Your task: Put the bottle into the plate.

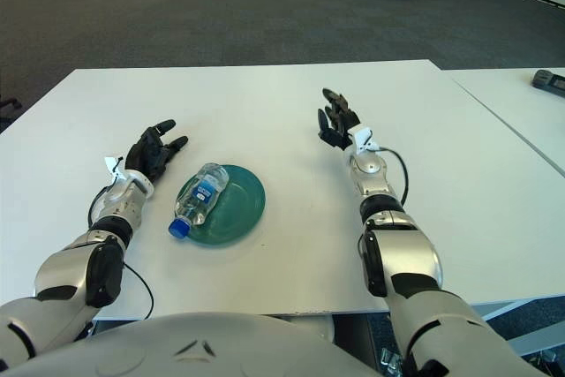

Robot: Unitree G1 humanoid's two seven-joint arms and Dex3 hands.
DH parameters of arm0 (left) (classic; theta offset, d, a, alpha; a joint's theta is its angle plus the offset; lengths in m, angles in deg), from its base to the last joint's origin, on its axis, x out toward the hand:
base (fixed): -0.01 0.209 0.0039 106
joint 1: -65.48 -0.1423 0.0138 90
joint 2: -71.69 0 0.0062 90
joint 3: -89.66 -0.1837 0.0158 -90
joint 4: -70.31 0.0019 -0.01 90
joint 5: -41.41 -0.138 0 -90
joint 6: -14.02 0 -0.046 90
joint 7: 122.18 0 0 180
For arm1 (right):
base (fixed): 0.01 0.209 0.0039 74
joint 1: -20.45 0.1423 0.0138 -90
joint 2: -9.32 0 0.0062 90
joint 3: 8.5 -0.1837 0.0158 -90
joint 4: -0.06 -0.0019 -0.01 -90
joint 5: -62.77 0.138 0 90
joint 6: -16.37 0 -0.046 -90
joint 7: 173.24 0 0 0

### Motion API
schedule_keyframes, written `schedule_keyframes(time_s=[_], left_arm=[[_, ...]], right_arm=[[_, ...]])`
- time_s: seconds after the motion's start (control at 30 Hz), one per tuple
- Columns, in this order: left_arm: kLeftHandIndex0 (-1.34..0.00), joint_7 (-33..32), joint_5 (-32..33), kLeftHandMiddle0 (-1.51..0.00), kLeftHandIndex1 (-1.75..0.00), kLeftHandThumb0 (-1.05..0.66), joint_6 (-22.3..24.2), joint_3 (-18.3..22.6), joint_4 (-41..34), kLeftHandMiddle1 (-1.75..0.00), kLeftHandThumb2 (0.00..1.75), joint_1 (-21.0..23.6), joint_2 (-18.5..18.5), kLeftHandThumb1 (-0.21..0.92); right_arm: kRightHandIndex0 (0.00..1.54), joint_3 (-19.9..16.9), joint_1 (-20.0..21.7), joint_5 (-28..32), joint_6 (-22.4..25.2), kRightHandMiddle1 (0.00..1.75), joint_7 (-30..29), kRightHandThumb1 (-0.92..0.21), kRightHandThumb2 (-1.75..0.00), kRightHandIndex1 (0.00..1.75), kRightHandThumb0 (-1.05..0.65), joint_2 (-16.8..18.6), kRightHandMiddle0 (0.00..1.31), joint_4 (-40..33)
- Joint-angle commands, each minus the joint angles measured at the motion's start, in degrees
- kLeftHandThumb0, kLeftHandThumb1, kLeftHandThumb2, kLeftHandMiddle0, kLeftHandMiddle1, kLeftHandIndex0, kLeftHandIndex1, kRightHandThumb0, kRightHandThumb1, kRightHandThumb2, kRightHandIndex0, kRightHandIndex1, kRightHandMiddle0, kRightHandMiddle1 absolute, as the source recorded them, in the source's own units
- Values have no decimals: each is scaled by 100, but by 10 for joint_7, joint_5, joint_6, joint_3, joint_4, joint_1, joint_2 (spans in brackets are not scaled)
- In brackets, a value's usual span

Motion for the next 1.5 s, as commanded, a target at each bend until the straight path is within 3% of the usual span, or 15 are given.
schedule_keyframes(time_s=[0.0, 0.27, 0.47, 0.67, 0.97, 1.47], left_arm=[[-16, -1, -1, -44, -112, -91, 18, 1, 15, -72, 96, -8, -4, 92], [-16, 0, -2, -44, -112, -91, 16, 1, 13, -73, 95, -10, -6, 92], [-17, 0, -3, -46, -113, -90, 14, 0, 11, -74, 96, -12, -7, 92], [-17, 2, -1, -46, -113, -90, 16, 2, 11, -75, 96, -13, -9, 92], [-16, 4, 0, -46, -112, -91, 17, 3, 12, -74, 96, -13, -11, 92], [-16, 2, -12, -46, -113, -91, -1, -6, 10, -73, 96, -17, -14, 92]], right_arm=[[50, -34, 13, 38, 20, 83, 29, -92, -88, 8, -75, 13, 9, 2], [68, -66, 1, 64, 59, 92, 44, -92, -85, 14, -74, 29, 14, 14], [71, -86, -10, 74, 104, 93, 44, -92, -85, 16, -74, 40, 14, 37], [71, -94, -18, 73, 120, 93, 55, -92, -85, 15, -76, 38, 13, 45], [68, -101, -29, 69, 123, 94, 74, -92, -82, 13, -77, 36, 12, 49], [60, -75, -51, 35, 102, 93, 73, -92, -83, 8, -77, 43, 12, 54]])
